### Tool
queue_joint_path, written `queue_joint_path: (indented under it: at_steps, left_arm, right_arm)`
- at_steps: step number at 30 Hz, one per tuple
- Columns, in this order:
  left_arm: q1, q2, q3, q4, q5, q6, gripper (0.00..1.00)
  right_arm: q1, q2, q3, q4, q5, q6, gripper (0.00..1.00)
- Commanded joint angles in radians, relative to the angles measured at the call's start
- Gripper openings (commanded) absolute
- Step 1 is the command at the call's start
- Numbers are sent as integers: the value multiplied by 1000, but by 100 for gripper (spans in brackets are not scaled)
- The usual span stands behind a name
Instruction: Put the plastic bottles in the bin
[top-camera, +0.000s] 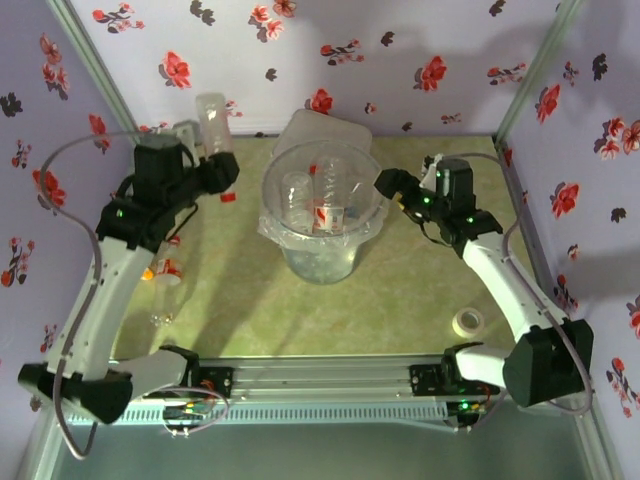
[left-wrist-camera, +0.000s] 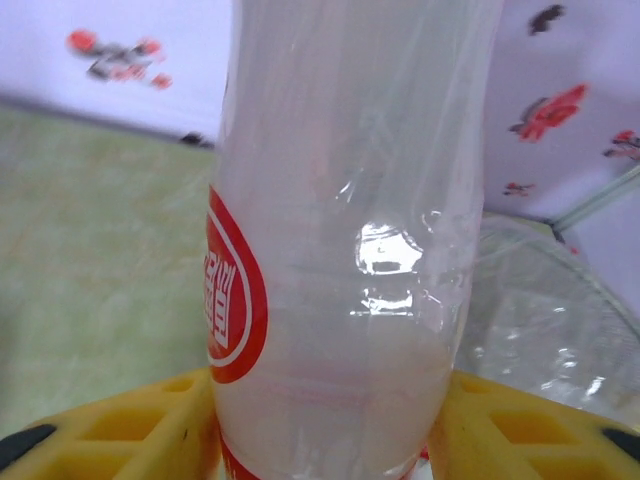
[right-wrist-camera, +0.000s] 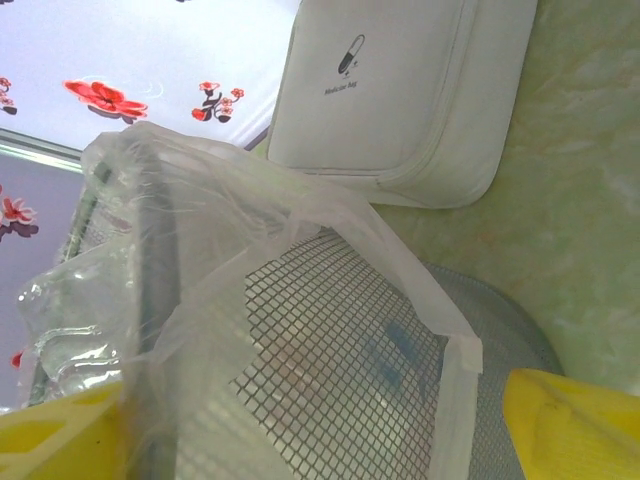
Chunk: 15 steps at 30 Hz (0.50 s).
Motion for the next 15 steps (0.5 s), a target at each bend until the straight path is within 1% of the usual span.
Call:
queue_joint_path:
  at_steps: [1, 5, 8, 11, 15]
  left_arm:
    - [-8, 99, 134, -11, 133, 174, 53]
    - [-29, 227, 253, -18, 226, 225, 53]
    - [-69, 320, 348, -69, 267, 272, 53]
    - [-114, 377, 420, -113, 262, 290, 53]
    - [-151, 333, 388, -34, 190, 288, 52]
  right_arm:
    - [-6, -37, 21, -36, 24, -22, 90]
    - [-6, -63, 2, -42, 25, -19, 90]
    - [-8, -81, -5, -52, 30, -22, 90]
    - [-14, -96, -8, -64, 28, -27, 90]
    - [-21, -115, -23, -68, 30, -30, 90]
